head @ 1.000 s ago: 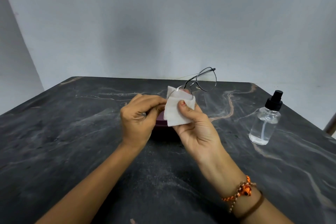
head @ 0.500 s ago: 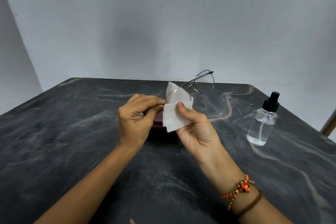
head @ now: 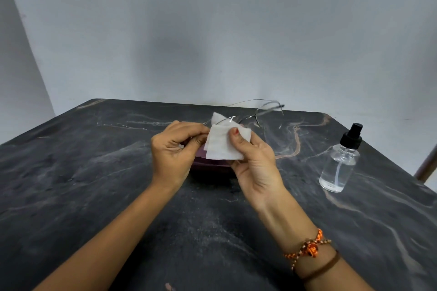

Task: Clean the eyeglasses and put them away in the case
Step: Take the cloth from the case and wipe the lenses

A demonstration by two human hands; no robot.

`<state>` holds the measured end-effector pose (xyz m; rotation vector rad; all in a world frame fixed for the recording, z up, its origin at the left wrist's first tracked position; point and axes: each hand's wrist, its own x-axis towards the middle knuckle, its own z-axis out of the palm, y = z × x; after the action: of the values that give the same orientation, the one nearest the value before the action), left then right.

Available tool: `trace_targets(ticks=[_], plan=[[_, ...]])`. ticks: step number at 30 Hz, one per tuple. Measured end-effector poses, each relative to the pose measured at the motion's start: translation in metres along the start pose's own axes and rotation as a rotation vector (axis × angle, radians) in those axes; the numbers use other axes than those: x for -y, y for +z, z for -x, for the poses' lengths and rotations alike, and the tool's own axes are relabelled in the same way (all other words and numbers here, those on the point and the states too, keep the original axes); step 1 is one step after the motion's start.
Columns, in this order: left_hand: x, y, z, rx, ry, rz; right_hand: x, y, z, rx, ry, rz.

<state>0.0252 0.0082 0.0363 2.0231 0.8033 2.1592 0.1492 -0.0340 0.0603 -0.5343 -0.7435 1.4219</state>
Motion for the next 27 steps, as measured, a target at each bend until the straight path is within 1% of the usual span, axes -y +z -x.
trace_targets(ticks=[3, 6, 8, 11, 15, 17, 19, 21, 23, 27], plan=[[0.0002, 0.0008, -0.0007, 0.012, 0.006, -0.003, -0.0024, 0.0001, -0.0005, -0.099, 0.006, -0.029], [-0.0005, 0.0009, -0.0008, 0.047, 0.021, 0.002, -0.0033, 0.0016, -0.0022, -0.135, 0.065, -0.219], [-0.0003, 0.0009, -0.0003, 0.06, 0.017, 0.012, -0.0031, 0.001, -0.003, -0.118, 0.087, -0.322], [-0.0007, 0.002, -0.0002, 0.052, -0.012, 0.058, -0.0038, -0.0002, -0.0023, -0.029, 0.089, -0.369], [-0.0001, 0.0033, -0.0008, 0.048, -0.053, 0.101, -0.0051, -0.0015, -0.0018, 0.053, 0.089, -0.324], [0.0012, 0.0023, -0.0007, 0.049, -0.073, 0.123, -0.0049, -0.0019, -0.0017, 0.078, 0.081, -0.243], [0.0011, 0.0006, -0.0009, 0.064, -0.05, 0.117, -0.0039, -0.0018, -0.0017, 0.081, 0.048, -0.129], [-0.0006, 0.0002, -0.0007, 0.102, 0.001, 0.063, -0.0033, -0.0007, -0.0015, 0.04, -0.001, -0.055], [-0.0025, 0.0006, 0.0001, 0.133, 0.038, 0.027, -0.0037, -0.0006, -0.0014, -0.028, -0.02, -0.045], [-0.0077, 0.0019, 0.0017, 0.193, 0.072, 0.051, -0.0031, -0.0012, -0.0018, -0.091, -0.007, -0.039]])
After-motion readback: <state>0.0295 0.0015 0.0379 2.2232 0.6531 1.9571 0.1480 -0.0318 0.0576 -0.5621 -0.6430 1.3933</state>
